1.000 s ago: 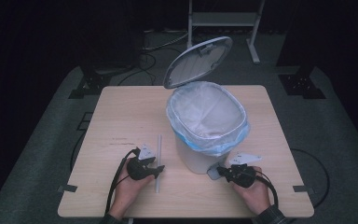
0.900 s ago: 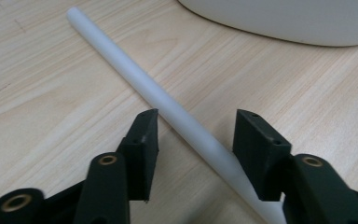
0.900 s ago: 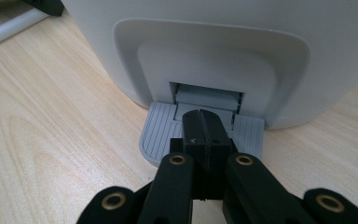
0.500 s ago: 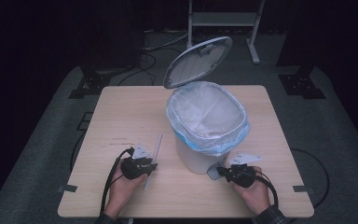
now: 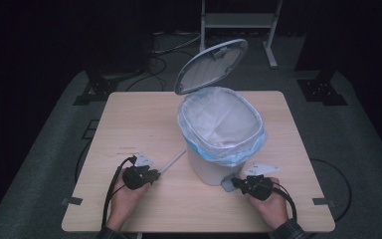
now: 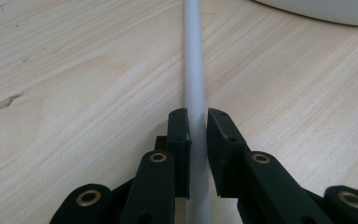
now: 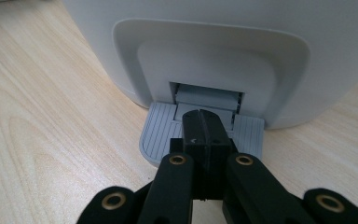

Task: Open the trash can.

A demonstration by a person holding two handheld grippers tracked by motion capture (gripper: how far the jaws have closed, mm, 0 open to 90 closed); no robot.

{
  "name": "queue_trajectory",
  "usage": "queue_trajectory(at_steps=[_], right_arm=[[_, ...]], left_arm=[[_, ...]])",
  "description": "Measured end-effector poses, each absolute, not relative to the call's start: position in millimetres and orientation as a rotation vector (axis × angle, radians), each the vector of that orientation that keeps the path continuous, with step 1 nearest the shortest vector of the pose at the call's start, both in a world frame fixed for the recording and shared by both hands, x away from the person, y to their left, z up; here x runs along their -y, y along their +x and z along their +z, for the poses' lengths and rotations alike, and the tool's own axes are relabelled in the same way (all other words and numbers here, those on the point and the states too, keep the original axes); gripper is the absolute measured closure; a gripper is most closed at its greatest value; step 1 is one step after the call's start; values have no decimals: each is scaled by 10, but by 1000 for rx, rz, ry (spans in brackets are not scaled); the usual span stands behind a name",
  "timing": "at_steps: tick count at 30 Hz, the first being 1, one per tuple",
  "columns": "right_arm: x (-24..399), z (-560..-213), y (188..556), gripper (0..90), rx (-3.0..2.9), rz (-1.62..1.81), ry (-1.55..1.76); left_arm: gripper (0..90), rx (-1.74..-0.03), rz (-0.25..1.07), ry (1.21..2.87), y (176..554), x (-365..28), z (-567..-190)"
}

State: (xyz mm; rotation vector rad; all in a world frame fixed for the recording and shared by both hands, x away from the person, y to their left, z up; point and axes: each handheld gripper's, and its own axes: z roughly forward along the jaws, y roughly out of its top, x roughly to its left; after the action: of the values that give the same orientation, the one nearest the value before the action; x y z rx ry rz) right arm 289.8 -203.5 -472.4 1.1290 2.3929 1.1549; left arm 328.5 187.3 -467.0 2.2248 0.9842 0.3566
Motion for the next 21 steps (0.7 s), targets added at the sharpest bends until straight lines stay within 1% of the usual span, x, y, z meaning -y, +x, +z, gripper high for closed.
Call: queue_trajectory(at_steps=[7,21], right_arm=[[2036,-4724,2898,900,-2392,1155,1130],[2038,-4725,2899,900,-2392,1157,1133]], left_arm=[[803,-1023,336,2202,3302,-1955,-4666],[814,-1015,303,2178,3279,-1981,-4599]])
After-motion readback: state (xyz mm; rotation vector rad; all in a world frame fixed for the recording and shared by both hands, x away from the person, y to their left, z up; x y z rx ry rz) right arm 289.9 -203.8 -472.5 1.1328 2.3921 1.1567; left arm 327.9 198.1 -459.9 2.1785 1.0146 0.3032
